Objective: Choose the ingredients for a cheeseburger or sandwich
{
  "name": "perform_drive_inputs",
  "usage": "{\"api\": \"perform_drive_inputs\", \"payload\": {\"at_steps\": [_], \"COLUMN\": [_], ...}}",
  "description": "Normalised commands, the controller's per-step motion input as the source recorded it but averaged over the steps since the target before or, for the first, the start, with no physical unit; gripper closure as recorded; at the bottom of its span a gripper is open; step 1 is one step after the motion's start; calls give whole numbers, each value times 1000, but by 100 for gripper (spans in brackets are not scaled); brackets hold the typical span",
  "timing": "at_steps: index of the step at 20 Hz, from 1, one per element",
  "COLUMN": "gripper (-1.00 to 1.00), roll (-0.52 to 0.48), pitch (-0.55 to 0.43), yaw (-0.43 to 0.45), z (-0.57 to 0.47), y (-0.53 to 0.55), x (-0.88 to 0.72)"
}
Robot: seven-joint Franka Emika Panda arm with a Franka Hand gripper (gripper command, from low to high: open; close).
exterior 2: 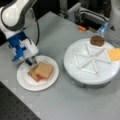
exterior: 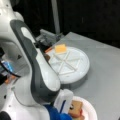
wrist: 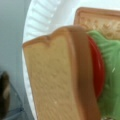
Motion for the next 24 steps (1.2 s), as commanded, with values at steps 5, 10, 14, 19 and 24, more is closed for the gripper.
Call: {"api": "perform_drive_inputs", "payload": {"at_steps": [5, 10, 14, 19, 24], "gripper": [-100, -100, -100, -100, -100], "roll": [75, 88, 80, 53, -148], "pitch": [-19, 27, 100, 186, 251], "yaw": [227, 237, 211, 142, 14], "z": [40, 136, 246, 322, 387], "y": [-323, -271, -213, -134, 58], "x": [206, 256, 286, 318, 373]}}
